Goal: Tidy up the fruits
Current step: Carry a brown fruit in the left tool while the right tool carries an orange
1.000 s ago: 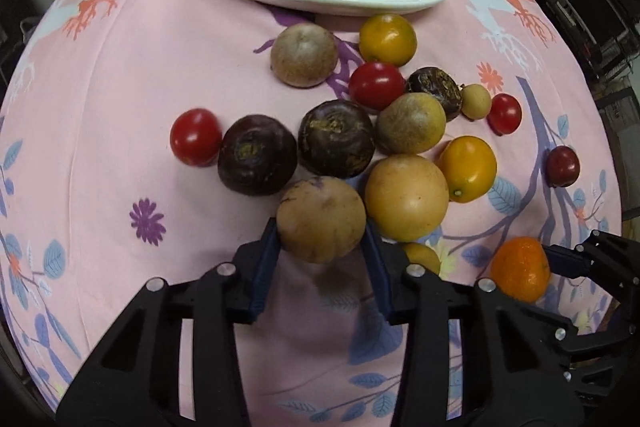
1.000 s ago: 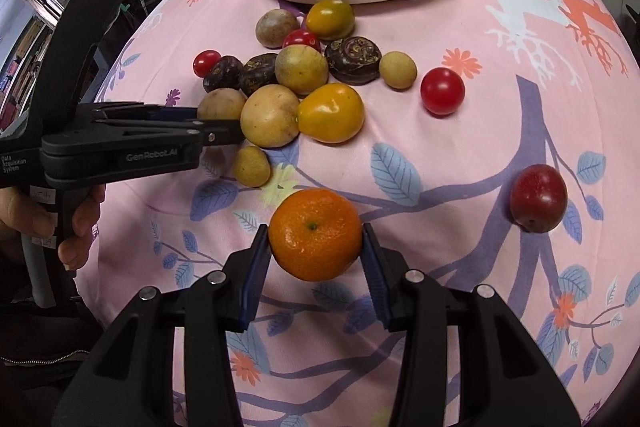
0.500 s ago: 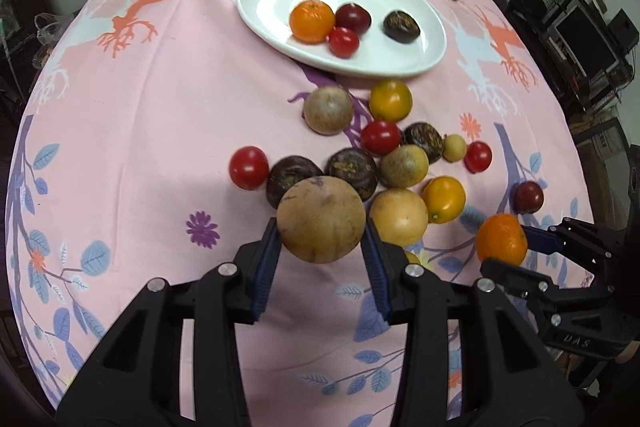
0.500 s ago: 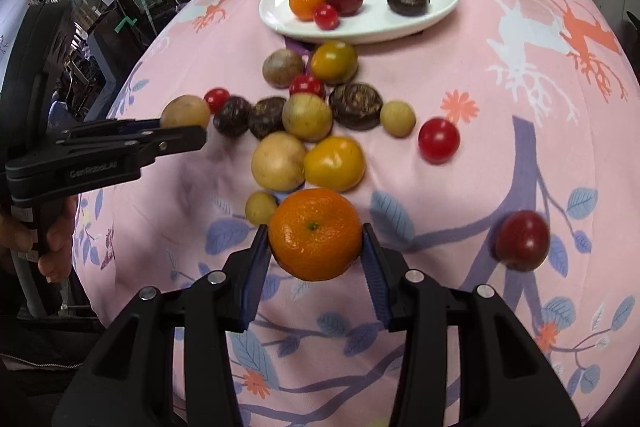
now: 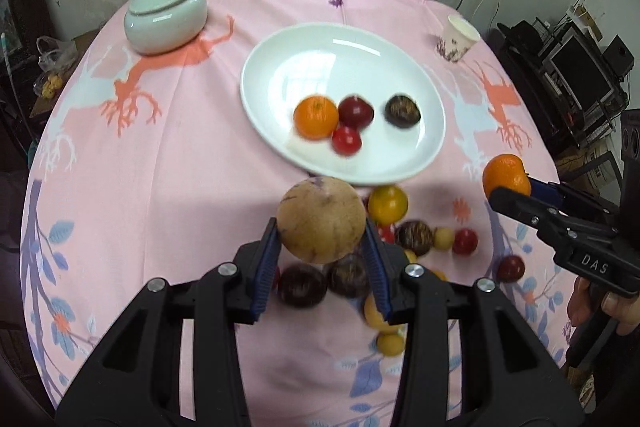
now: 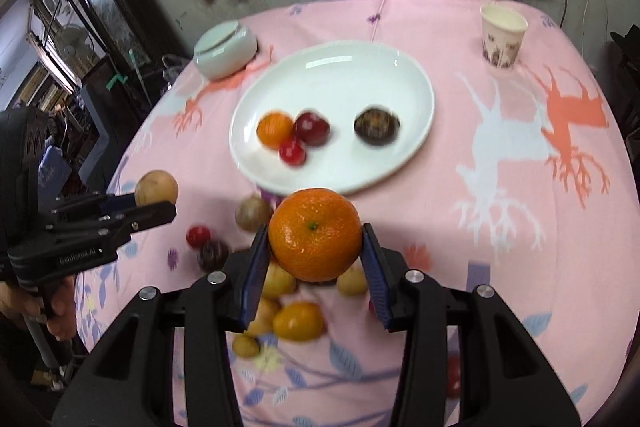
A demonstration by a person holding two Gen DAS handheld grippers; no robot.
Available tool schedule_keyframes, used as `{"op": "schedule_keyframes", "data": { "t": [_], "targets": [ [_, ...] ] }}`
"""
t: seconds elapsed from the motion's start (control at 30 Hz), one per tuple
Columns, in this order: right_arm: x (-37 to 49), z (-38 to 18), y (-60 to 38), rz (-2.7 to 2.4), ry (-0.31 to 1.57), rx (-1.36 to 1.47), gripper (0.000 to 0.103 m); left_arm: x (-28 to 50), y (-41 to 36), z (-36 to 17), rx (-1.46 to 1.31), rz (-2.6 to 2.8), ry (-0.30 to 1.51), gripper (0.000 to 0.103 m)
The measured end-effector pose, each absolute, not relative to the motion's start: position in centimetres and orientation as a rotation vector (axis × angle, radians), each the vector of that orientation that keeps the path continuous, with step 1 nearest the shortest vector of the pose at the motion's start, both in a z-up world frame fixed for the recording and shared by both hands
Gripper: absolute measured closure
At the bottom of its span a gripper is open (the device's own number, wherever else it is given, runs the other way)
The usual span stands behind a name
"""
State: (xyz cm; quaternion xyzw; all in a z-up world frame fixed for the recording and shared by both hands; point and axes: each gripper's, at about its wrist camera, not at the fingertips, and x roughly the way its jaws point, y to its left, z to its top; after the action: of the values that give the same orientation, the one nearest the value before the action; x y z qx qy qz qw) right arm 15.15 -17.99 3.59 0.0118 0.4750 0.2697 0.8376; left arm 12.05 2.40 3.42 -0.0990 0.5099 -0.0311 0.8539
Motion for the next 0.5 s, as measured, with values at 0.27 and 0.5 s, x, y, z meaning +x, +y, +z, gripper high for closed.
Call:
{"op": "schedule_keyframes", "data": {
  "t": [0.27,0.5],
  "targets": [
    [20.0,3.1,-16.5,0.566,1.002,0.035,0.058,17.2,2.4,2.6,-0.203,-0.071,1.075,0.062],
    [22.3,0.4,-15.5,0.561,1.054,0.040,0.058,20.1,1.7,-0.3,-0.212,-0.081,1.125,0.061]
  ]
}}
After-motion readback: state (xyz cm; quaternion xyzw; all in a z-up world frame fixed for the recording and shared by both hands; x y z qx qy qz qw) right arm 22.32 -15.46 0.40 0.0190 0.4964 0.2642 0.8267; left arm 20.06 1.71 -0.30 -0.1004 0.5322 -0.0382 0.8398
